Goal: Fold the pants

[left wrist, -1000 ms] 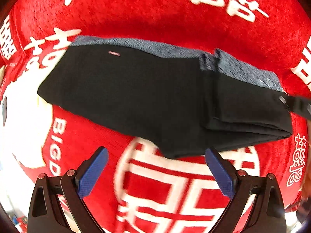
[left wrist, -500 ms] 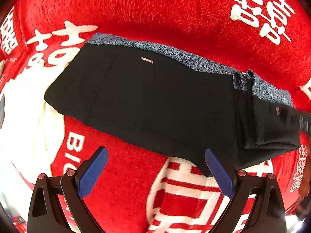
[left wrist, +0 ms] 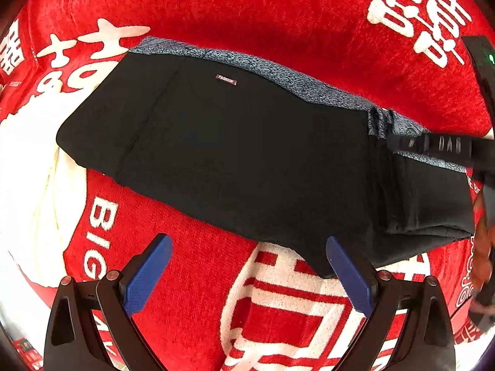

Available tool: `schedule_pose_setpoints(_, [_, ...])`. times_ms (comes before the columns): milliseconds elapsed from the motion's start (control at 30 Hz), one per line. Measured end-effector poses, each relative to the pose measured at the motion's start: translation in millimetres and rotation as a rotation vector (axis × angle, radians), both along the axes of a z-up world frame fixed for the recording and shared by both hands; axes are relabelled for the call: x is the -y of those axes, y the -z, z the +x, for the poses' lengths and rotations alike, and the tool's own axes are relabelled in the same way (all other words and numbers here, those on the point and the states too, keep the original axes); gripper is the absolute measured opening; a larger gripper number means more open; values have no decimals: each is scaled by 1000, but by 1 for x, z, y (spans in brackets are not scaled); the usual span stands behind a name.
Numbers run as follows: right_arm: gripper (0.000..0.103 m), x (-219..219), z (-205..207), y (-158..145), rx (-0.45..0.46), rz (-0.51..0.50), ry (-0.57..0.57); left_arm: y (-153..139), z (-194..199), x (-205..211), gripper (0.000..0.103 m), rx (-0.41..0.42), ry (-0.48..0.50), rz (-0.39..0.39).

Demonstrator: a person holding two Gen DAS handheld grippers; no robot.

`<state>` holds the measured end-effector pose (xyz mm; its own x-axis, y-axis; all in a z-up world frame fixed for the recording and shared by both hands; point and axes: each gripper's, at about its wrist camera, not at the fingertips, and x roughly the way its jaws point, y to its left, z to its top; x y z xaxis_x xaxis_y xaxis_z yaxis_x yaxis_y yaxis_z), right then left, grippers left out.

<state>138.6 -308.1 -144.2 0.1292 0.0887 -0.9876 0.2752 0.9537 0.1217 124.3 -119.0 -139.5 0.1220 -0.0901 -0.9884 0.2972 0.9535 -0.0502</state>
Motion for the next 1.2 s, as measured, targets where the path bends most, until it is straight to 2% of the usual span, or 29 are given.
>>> schedule_pose_setpoints(67, [7, -14, 0, 16, -61, 53, -52, 2, 4, -2, 100, -7, -5, 5])
schedule_pose_setpoints(100, [7, -19, -1, 19, -70, 34, -56, 2, 6, -3, 100, -7, -9, 4])
schedule_pose_setpoints(133, [9, -23, -1, 14, -51, 16, -58, 0, 7, -5, 100, 2, -14, 4])
schedule_pose_setpoints(200, [14, -29, -3, 5, -23, 52, -51, -2, 9, -9, 100, 22, -23, 6])
schedule_pose_setpoints(233, [26, -32, -5, -3, -9, 51, -52, -2, 10, -11, 100, 16, -26, 6])
schedule_pose_setpoints(267, [42, -35, -8, -9, 1, 34, -62, -1, 11, -14, 100, 10, -35, 7])
schedule_pose_setpoints(333, [60, -42, -17, -23, 34, -32, -91, 0, 14, -20, 100, -2, -57, -7])
schedule_pose_setpoints(433, [63, -44, -34, -30, 34, -136, -114, 0, 19, -33, 100, -7, -98, -29])
schedule_pose_setpoints(500, [66, -39, -41, -22, -2, -149, -117, 1, 22, -41, 100, -13, -121, -56])
schedule_pose_setpoints(567, [68, -39, -52, -2, -78, -132, -109, 1, 25, -53, 100, -10, -159, -82])
schedule_pose_setpoints(600, [70, -37, -57, 6, -77, -122, -109, 1, 26, -57, 100, -11, -176, -94])
schedule_pose_setpoints(633, [77, -42, -62, 5, -15, -142, -136, 1, 29, -64, 100, -15, -197, -109])
schedule_pose_setpoints(767, [82, -69, -64, 14, -49, -274, -275, -1, 41, -90, 100, -7, -274, -182])
schedule_pose_setpoints(967, [86, -66, -58, 15, -56, -242, -230, 3, 62, -134, 100, 2, -433, -330])
schedule_pose_setpoints(1200, [86, -72, -54, 17, -70, -257, -241, 22, 74, -145, 100, -16, -459, -456])
